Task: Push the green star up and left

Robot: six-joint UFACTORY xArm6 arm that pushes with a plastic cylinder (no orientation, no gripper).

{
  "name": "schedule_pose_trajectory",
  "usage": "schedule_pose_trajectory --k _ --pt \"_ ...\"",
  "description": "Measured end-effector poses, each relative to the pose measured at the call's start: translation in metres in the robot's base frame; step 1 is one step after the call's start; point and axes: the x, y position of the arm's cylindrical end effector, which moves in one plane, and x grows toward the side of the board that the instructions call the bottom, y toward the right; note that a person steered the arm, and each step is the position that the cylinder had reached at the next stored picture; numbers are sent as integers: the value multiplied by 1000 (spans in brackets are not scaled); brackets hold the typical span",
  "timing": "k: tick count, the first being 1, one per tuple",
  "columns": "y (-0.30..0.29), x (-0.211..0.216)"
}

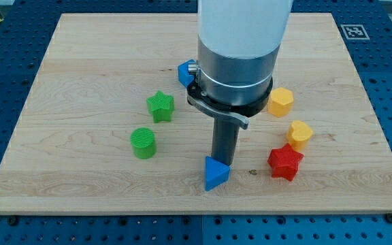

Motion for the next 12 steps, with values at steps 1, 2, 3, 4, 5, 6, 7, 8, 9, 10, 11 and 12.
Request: schedule_pose_trajectory --k 1,2,3,4,5,6,7,8,9,10,11,12 --pt "0 0" --pt "-8 -7" --pt "-29 -29" --pt "-52 -45" --pt "-57 -46" --pt "-71 -59" --pt "-71 -59" --pt "-85 -64" --pt "-93 -67" --pt "-94 -70" --pt "-94 -79" --pt "-82 -63"
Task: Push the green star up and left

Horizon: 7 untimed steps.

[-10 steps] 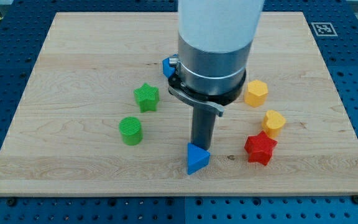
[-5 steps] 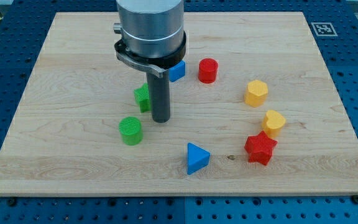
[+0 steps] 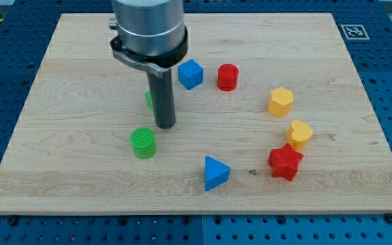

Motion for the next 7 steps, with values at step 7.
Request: schedule_pose_trajectory --k 7 --pt "9 -50"
